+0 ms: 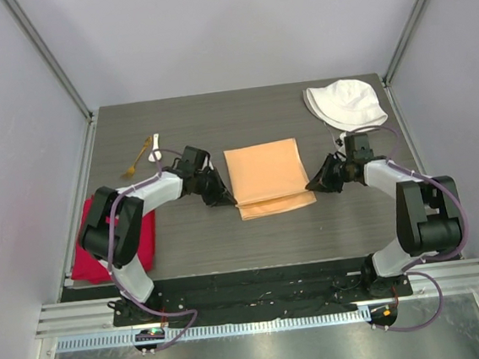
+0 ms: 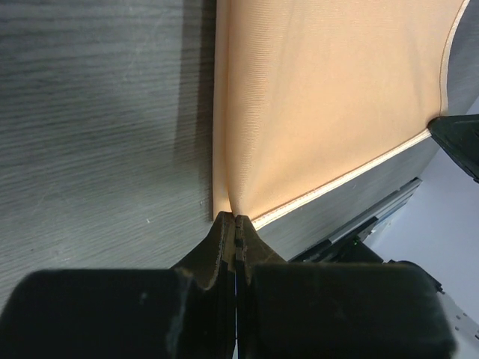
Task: Fold the napkin into a case and place the utensils inside
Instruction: Fold the rectangle-folded napkin at the center of the board.
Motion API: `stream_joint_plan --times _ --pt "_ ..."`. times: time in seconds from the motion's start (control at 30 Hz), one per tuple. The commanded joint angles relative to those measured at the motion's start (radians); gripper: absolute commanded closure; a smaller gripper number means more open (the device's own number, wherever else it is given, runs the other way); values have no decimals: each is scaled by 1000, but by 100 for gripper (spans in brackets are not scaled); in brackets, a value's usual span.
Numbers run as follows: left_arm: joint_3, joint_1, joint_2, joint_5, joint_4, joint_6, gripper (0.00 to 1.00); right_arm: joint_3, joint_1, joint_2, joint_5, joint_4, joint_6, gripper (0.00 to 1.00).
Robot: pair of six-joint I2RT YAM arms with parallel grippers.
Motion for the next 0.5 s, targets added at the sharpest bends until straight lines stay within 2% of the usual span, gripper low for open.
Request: stream_joint_plan --times 0.0,0.2,0.47 --pt "-24 -9 -59 5 -29 12 100 -26 -6 -59 48 -31 -50 99" --pt "-33 -35 -83 16 -10 -19 100 -31 -6 -65 61 -37 -53 99" --pt "111 -35 -73 29 -30 -33 100 170 -6 -40 75 -74 -42 99"
